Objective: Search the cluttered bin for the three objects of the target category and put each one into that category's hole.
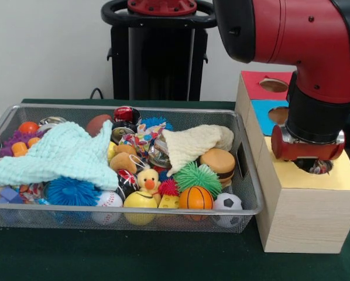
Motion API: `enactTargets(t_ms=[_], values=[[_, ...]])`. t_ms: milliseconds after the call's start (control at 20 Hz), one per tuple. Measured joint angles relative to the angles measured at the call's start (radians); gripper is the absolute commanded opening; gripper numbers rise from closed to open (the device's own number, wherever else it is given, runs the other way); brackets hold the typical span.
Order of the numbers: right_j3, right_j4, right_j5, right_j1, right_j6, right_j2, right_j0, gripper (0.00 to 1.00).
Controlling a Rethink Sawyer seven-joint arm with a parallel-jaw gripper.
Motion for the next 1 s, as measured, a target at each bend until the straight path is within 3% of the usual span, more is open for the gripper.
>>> enactTargets(t_ms=[500, 1000], values=[[0.003, 0.003, 0.000, -0.018, 0.000, 0.008, -0.012, 0.00], [0.038, 0.005, 0.000, -0.123, 0.000, 0.011, -0.014, 0.00]])
